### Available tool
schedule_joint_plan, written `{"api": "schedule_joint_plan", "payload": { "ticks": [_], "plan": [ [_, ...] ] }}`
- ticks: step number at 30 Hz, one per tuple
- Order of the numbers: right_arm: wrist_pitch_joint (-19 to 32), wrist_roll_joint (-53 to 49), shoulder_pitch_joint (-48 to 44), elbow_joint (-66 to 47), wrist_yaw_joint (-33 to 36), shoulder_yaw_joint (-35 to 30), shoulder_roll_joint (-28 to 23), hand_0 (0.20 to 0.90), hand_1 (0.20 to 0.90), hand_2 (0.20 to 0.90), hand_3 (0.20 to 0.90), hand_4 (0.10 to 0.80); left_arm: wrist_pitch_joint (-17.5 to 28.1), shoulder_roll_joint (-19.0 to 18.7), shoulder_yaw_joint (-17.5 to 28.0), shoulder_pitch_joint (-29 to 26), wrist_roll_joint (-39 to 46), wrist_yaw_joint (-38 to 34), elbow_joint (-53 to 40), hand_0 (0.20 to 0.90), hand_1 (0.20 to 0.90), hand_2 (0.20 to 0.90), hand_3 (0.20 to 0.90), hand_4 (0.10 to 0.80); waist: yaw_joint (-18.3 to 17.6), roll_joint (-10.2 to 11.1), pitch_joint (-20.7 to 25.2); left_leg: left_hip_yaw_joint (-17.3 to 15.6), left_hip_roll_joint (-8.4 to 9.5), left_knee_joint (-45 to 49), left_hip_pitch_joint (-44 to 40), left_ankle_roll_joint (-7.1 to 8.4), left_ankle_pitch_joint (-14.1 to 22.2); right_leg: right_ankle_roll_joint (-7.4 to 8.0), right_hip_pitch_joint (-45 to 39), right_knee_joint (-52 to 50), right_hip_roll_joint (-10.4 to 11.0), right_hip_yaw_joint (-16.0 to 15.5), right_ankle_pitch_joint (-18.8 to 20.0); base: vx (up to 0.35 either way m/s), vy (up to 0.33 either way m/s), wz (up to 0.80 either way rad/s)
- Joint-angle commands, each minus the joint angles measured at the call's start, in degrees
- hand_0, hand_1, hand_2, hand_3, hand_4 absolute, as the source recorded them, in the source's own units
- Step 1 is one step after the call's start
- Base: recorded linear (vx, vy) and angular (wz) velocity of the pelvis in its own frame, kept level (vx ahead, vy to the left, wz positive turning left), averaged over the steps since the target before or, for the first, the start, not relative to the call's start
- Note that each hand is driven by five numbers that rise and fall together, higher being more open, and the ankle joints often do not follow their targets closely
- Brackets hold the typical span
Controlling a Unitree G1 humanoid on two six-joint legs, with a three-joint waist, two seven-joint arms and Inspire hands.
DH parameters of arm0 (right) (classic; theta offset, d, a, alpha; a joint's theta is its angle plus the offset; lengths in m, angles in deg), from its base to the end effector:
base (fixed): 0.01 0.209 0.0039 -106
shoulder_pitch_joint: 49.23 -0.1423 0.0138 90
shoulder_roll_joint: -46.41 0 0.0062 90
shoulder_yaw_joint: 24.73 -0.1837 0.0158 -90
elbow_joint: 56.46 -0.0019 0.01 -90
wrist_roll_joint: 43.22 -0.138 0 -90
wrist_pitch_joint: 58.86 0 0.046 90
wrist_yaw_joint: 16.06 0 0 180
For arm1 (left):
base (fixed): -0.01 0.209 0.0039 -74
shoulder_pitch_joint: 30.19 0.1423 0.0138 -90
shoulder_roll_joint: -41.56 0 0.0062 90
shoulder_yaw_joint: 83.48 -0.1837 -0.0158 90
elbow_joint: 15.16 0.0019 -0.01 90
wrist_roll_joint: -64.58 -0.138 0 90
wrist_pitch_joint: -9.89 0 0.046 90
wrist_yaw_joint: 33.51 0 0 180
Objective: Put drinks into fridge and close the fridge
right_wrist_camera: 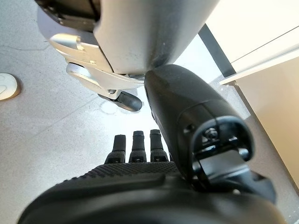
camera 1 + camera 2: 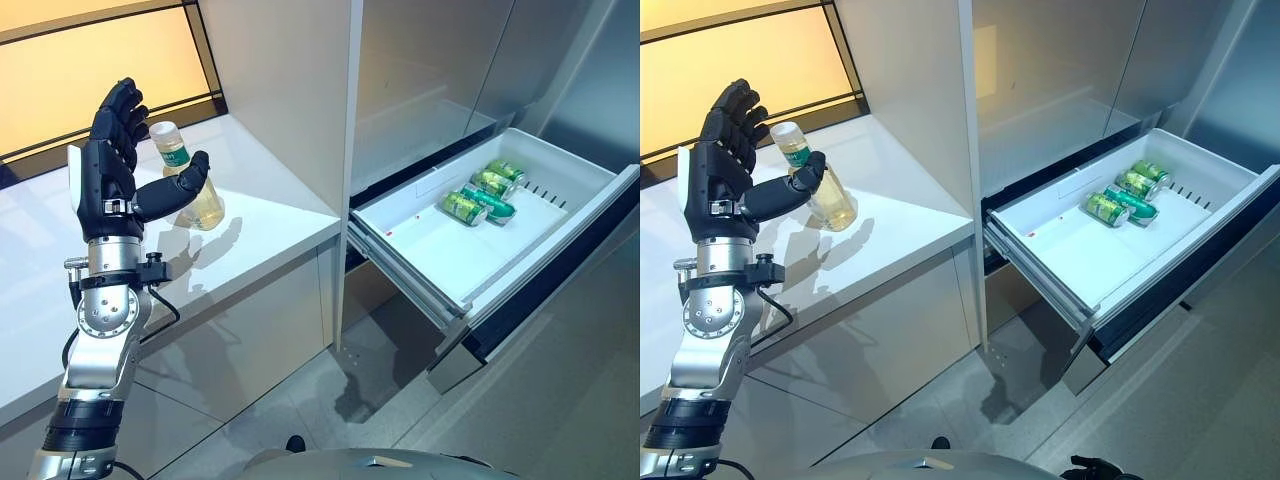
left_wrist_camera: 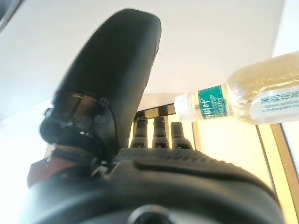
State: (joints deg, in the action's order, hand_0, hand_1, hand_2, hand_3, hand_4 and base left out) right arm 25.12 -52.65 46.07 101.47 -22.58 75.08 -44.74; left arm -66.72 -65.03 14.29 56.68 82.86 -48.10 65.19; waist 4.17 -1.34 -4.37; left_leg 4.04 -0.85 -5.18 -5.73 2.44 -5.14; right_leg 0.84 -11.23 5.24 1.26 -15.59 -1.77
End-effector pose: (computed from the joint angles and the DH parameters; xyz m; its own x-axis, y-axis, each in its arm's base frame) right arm 0.0395 -0.2433 -0.1147 0.1780 -0.1157 -0.9772 -0.0352 0.9917 -0.1238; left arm 0.2053 0.2519 0.1369 0.8324 0.1926 0.5195 -0.2938 0.9484 0.1190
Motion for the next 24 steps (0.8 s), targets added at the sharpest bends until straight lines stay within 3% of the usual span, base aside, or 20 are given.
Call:
{"api": "schedule_joint_plan", "payload": {
  "ticks": [1, 7, 15, 24],
  "plan": [
    [-0.4, 0.4, -2.1, -0.9, -1.9, 2.2, 2.8, 0.900, 0.900, 0.900, 0.900, 0.800, 0.6, -3.2, 4.1, -7.7, 1.5, 0.0, 0.2, 0.900, 0.900, 0.900, 0.900, 0.800, -0.7, 1.4, 1.6, 0.0, 3.64, 0.2, -2.1, -3.24, 6.2, 2.10, 2.6, -1.3, 0.4, 6.6, 1.6, 0.044, -0.002, -0.02],
    [-0.8, 0.5, -2.2, -1.2, -2.1, 2.0, 2.6, 0.900, 0.900, 0.900, 0.900, 0.800, -2.5, -2.6, 3.7, -8.0, 3.6, -0.3, 0.8, 0.900, 0.900, 0.900, 0.900, 0.800, -0.8, 1.4, 1.7, -0.1, 3.62, 0.2, -2.1, -3.29, 6.3, 2.09, 2.5, -1.2, 0.3, 6.7, 1.6, 0.005, 0.000, -0.03],
    [-1.4, 0.4, -2.3, -1.5, -2.1, 2.1, 2.7, 0.900, 0.900, 0.900, 0.900, 0.800, -3.2, -2.5, 3.9, -8.6, 2.9, -1.7, 1.9, 0.900, 0.900, 0.900, 0.900, 0.800, -0.9, 1.5, 1.8, -0.1, 3.67, 0.2, -2.2, -3.28, 6.2, 2.09, 2.5, -1.2, 0.3, 6.8, 1.6, 0.002, 0.001, 0.00],
    [-1.8, 0.5, -2.4, -1.9, -2.1, 2.3, 2.6, 0.900, 0.900, 0.900, 0.900, 0.800, -8.2, -2.5, 2.4, -8.9, 3.5, -0.8, 3.7, 0.900, 0.900, 0.900, 0.900, 0.800, -1.2, 1.4, 1.9, -0.2, 3.75, 0.2, -2.2, -3.35, 6.3, 2.22, 2.5, -1.1, 0.3, 7.0, 1.8, 0.004, 0.001, 0.00]
  ]
}}
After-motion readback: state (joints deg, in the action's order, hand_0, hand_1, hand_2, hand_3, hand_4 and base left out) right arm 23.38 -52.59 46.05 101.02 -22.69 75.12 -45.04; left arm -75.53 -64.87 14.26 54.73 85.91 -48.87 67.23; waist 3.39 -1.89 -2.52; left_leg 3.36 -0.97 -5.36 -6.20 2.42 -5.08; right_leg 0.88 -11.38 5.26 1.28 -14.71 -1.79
